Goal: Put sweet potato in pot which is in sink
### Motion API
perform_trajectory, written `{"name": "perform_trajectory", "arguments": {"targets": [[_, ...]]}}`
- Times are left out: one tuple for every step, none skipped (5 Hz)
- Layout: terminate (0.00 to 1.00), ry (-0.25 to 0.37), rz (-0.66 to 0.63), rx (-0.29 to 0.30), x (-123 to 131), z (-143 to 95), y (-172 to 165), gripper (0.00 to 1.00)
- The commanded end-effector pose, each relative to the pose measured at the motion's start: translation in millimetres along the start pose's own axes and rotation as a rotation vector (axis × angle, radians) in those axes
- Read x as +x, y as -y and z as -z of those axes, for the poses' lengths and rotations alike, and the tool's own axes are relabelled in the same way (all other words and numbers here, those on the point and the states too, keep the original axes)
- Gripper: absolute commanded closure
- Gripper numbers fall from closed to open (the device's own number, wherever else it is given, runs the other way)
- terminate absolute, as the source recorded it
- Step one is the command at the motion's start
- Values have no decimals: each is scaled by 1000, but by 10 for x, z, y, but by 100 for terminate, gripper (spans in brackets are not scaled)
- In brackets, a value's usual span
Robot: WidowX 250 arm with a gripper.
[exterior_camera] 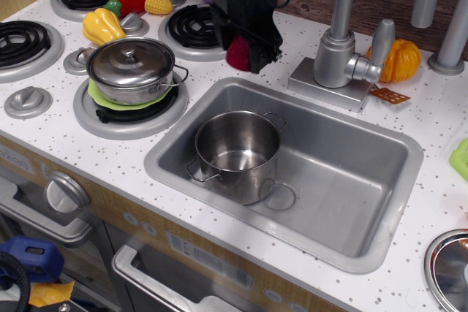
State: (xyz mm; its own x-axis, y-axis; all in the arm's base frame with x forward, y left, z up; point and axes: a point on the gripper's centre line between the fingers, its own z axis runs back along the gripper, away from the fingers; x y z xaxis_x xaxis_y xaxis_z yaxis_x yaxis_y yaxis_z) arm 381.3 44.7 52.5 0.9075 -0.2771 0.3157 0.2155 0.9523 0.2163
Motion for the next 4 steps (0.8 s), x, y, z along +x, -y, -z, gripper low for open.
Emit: {"name": "perform_trajectory", "arguments": {"targets": [[0, 53, -56, 26, -122, -168, 132, 0], [0, 49, -82, 24, -238, -191, 218, 0], [0, 49, -82, 24, -238, -191, 218, 0], [100, 49, -82, 24, -238, -191, 218, 0]]}}
